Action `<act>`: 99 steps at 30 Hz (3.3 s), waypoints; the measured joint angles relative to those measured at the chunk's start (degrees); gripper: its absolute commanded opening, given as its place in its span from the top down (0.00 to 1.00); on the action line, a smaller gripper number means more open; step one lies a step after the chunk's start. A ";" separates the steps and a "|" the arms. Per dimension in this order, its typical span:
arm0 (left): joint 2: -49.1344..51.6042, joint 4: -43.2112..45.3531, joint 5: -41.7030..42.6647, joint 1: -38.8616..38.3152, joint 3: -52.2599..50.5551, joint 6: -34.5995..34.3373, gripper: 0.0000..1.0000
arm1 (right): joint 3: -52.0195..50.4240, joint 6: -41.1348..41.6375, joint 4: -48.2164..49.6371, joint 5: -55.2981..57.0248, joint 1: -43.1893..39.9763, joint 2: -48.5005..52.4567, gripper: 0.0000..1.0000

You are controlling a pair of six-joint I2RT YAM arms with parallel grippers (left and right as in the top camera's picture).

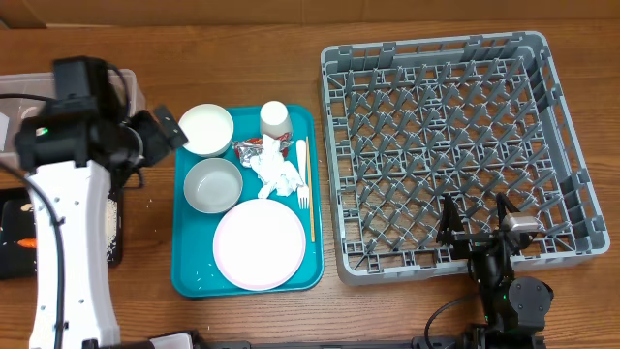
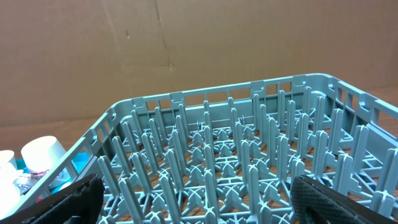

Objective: Sort waste into correct bins and load items into the dishwasher rack

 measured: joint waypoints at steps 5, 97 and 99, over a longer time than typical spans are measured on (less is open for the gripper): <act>3.34 -1.38 -1.31 -1.38 -3.85 0.04 0.00 | 0.00 0.00 0.00 0.02 0.00 0.00 0.00; 4.44 -0.31 -13.00 3.26 -4.90 -6.29 0.00 | 78.90 6.75 -34.10 -5.44 43.58 64.70 0.00; 4.44 -0.33 -13.00 3.26 -4.90 -6.29 0.00 | 82.38 5.46 -37.38 1.40 47.41 69.42 0.01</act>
